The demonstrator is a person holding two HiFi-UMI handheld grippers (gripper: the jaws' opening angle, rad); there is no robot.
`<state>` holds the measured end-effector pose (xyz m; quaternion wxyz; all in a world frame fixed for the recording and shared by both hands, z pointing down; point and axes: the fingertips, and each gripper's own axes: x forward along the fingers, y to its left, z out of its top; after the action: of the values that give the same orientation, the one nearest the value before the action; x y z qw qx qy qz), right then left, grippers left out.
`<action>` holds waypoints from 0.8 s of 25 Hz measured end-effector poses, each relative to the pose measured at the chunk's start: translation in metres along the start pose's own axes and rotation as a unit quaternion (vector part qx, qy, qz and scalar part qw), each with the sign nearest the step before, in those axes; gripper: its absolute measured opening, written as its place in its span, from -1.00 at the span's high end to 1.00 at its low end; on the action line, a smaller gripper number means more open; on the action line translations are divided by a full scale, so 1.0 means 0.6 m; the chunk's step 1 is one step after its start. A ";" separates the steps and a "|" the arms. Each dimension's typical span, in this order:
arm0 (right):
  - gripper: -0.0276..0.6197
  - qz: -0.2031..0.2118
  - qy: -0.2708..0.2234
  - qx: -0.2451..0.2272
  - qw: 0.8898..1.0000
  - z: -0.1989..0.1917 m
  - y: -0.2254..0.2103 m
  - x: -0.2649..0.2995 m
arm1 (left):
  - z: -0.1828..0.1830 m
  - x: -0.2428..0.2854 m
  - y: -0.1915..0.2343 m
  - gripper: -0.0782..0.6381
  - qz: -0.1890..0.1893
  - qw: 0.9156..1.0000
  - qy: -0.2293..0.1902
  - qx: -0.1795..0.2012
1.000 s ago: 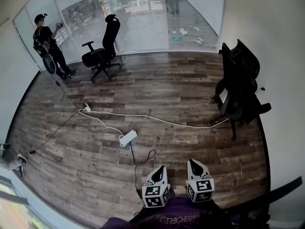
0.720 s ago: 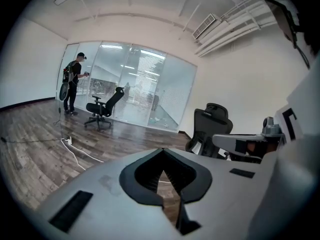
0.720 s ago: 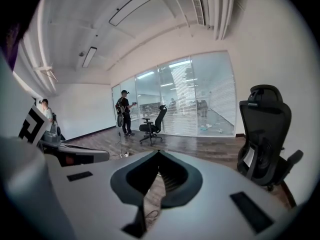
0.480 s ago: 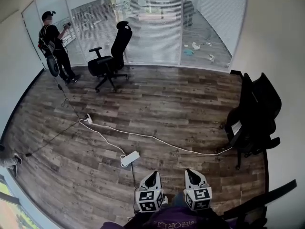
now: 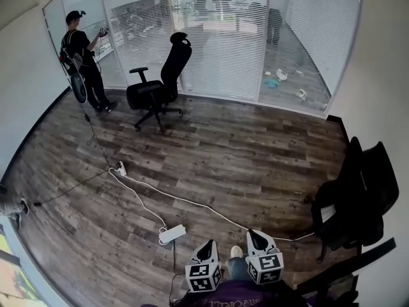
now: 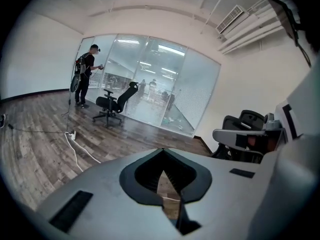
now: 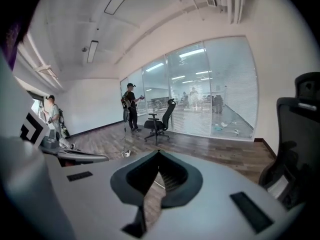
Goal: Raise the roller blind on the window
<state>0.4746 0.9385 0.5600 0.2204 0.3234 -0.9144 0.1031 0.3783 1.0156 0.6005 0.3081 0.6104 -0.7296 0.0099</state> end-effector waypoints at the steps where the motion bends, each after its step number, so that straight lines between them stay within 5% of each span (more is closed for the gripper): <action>1: 0.93 0.001 0.003 -0.004 1.000 0.022 -0.027 0.021 | 0.028 0.030 -0.006 0.78 0.003 1.000 -0.005 -0.001; 9: 0.93 0.030 -0.002 -0.036 0.999 0.139 -0.192 0.173 | 0.171 0.225 -0.036 0.78 0.034 0.998 -0.038 -0.027; 20: 0.93 0.060 0.010 -0.032 0.998 0.217 -0.231 0.408 | 0.268 0.429 0.052 0.78 0.041 0.999 -0.017 -0.032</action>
<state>0.3493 0.6550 0.5666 0.2335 0.2594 -0.9328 0.0902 0.2632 0.7331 0.6008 0.3144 0.5699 -0.7591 -0.0114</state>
